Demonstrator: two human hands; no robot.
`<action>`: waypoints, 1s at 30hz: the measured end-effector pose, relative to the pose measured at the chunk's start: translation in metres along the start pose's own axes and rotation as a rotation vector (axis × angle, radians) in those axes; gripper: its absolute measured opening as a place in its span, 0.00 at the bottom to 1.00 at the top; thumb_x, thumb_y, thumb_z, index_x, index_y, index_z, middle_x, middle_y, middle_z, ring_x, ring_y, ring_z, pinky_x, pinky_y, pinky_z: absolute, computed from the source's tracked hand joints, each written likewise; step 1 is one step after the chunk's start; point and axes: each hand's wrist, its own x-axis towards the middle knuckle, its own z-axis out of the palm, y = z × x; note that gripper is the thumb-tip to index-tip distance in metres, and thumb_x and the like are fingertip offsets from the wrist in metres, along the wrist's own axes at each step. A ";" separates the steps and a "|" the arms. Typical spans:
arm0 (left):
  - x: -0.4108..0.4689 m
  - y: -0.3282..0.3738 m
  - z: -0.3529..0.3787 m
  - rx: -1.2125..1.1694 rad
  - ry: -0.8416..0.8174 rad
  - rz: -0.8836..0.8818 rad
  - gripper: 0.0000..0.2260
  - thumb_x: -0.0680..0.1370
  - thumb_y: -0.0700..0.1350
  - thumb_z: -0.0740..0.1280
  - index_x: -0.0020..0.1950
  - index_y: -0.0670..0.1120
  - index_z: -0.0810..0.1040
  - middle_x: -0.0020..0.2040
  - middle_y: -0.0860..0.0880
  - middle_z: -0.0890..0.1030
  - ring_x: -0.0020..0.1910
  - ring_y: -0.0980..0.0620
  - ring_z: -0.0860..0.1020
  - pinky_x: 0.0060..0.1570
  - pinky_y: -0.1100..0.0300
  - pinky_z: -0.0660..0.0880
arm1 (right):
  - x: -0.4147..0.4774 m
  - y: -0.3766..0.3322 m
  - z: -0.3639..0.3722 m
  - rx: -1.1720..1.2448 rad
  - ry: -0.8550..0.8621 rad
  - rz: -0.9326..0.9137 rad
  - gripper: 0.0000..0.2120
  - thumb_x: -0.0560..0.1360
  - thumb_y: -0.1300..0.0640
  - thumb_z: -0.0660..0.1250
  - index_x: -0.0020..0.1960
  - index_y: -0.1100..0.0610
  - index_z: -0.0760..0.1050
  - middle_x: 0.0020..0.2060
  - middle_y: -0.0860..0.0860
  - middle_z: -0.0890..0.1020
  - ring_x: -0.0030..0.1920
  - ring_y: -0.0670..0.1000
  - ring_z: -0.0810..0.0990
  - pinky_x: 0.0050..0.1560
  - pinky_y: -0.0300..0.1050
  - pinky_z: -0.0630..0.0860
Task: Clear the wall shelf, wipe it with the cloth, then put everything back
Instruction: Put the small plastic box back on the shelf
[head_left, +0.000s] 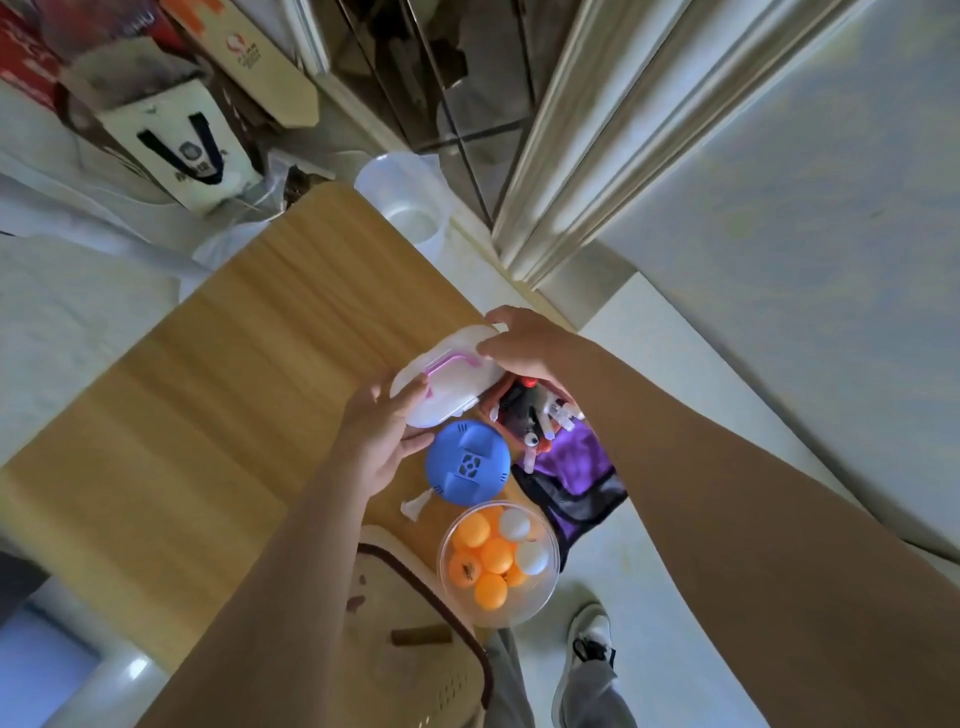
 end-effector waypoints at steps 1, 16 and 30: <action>0.001 0.001 0.000 0.006 -0.004 0.010 0.28 0.73 0.53 0.77 0.69 0.46 0.72 0.58 0.45 0.83 0.60 0.43 0.81 0.59 0.44 0.79 | 0.001 -0.001 0.001 -0.009 -0.024 -0.004 0.26 0.77 0.55 0.67 0.73 0.52 0.68 0.64 0.53 0.74 0.60 0.55 0.74 0.57 0.44 0.71; -0.068 0.053 0.005 0.239 0.048 0.225 0.27 0.67 0.52 0.81 0.62 0.50 0.76 0.61 0.48 0.78 0.55 0.46 0.82 0.47 0.50 0.84 | -0.062 -0.011 -0.024 0.058 0.066 -0.123 0.29 0.78 0.49 0.68 0.76 0.50 0.65 0.70 0.53 0.72 0.67 0.54 0.73 0.63 0.46 0.71; -0.243 0.071 0.106 0.675 -0.244 0.415 0.22 0.70 0.52 0.79 0.59 0.51 0.75 0.50 0.39 0.82 0.36 0.43 0.82 0.38 0.52 0.77 | -0.280 0.094 -0.066 0.631 0.302 -0.166 0.20 0.72 0.44 0.73 0.61 0.46 0.74 0.53 0.54 0.83 0.54 0.53 0.81 0.61 0.52 0.76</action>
